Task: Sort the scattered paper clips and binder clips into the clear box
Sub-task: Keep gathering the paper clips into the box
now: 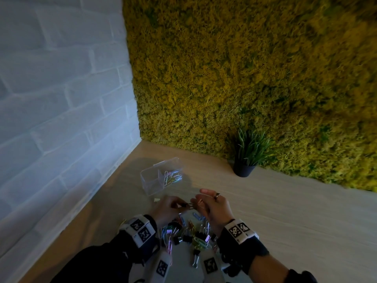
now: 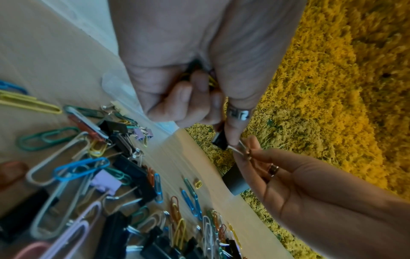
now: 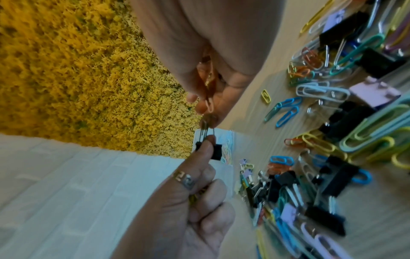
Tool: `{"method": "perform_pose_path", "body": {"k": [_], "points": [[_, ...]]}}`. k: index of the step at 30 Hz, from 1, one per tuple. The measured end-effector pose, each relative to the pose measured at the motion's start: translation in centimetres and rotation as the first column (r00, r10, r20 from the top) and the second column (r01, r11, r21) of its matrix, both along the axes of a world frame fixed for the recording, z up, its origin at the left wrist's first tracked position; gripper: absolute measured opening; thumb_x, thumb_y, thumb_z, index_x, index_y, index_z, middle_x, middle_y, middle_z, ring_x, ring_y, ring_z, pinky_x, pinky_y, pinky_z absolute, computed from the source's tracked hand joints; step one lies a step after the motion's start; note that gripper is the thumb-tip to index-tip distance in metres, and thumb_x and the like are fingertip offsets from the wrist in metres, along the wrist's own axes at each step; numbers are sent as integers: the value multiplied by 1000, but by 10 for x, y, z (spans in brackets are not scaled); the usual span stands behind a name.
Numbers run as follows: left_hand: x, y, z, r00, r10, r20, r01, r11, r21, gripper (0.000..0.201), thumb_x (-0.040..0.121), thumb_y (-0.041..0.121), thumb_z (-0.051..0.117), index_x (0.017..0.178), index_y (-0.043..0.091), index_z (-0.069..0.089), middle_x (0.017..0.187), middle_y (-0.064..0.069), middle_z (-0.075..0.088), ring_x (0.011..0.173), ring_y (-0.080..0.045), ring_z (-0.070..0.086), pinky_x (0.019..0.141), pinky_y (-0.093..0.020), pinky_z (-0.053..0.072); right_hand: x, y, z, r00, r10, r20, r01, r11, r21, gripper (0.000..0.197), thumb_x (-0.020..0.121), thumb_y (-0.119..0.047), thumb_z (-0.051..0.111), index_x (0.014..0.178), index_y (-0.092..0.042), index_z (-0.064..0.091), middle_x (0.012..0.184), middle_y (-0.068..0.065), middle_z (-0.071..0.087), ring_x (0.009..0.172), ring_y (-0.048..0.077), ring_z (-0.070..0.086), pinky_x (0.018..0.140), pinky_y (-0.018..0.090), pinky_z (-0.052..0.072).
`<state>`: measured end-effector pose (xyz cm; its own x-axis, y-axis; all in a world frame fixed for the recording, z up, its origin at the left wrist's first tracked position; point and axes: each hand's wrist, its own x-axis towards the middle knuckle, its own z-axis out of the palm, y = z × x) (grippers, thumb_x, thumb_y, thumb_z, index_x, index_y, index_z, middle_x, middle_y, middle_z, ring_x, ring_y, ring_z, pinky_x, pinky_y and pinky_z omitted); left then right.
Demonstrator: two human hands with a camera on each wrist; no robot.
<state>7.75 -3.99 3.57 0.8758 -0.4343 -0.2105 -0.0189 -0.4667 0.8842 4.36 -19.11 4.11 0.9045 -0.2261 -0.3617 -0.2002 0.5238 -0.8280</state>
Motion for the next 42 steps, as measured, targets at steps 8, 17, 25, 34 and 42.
{"method": "perform_pose_path", "body": {"k": [8,17,25,34,42], "points": [[-3,2,10,999,-10,44,9,999,34,20,87,18,62,71,30,58,68,3,55,54,-5,45,46,-9,33,7,4,-1,985,30,-172,-28,1000,13,35,90,7,22,96,-7,54,54,2,34,45,13,32,43,24,35],[-4,4,16,999,-19,29,18,999,28,19,88,10,58,77,25,62,77,3,60,71,-11,53,64,-18,40,-12,-2,2,899,428,-91,-368,627,-687,27,95,-25,48,98,-3,64,66,-9,48,55,0,42,51,11,33],[-5,4,15,978,-59,201,32,991,132,13,84,16,66,95,16,71,90,-5,69,68,-9,55,63,-19,42,-1,-8,-2,885,455,-103,-329,452,-829,33,92,-20,54,79,10,63,63,-1,48,57,8,42,54,14,32],[-6,17,14,982,-129,139,106,982,159,15,83,14,66,96,8,71,87,4,64,89,-19,62,79,-24,47,3,-5,-9,914,394,-96,-335,600,-727,28,94,-13,50,77,4,64,71,28,54,65,18,44,54,16,36],[22,76,15,974,223,45,-227,954,196,21,93,12,52,108,0,61,82,-1,55,65,-5,45,55,-14,32,10,-36,-15,978,92,-189,-150,936,-320,33,94,-15,28,62,-16,37,55,1,32,35,9,25,32,14,20]]}}
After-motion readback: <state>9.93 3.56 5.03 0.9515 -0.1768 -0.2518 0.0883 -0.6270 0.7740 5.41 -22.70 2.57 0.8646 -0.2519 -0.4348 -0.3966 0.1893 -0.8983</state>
